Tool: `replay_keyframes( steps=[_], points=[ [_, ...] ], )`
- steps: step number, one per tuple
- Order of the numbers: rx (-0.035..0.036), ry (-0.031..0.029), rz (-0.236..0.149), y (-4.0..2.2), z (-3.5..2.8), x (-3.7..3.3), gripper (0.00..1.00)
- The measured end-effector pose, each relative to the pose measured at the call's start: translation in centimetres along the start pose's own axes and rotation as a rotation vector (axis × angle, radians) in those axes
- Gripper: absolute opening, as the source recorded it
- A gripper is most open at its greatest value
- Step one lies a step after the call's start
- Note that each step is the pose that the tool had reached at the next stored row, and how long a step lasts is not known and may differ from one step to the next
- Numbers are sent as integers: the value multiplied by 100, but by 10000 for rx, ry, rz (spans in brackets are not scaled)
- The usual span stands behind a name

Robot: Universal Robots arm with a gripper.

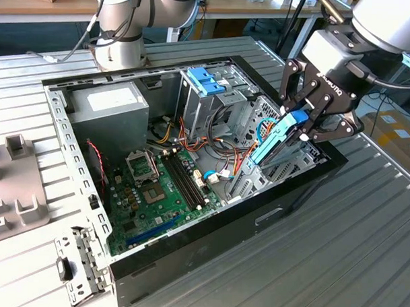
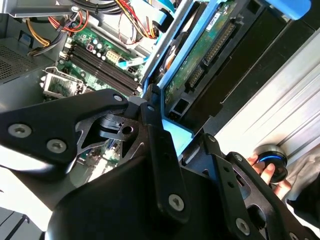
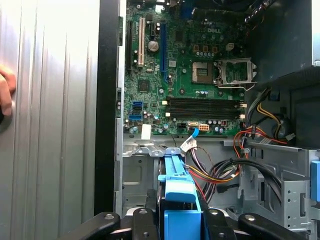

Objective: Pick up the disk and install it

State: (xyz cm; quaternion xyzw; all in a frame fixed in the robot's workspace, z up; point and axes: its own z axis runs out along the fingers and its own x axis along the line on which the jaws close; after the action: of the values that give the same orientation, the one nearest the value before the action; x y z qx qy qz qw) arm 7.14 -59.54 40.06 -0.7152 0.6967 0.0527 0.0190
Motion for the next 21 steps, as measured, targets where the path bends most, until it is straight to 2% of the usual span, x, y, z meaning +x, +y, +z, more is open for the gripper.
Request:
replay_keyframes(
  steps=[5,6,10,16,20,21],
  points=[
    [0,-3,0,0,1,0,38],
    [0,-3,1,0,1,0,45],
    [0,-2,1,0,-6,-1,45],
    [4,-167,-7,5,-111,-12,45],
    [6,-237,-11,7,-158,-22,45],
    [10,-431,-19,7,-159,-30,43]
  ],
)
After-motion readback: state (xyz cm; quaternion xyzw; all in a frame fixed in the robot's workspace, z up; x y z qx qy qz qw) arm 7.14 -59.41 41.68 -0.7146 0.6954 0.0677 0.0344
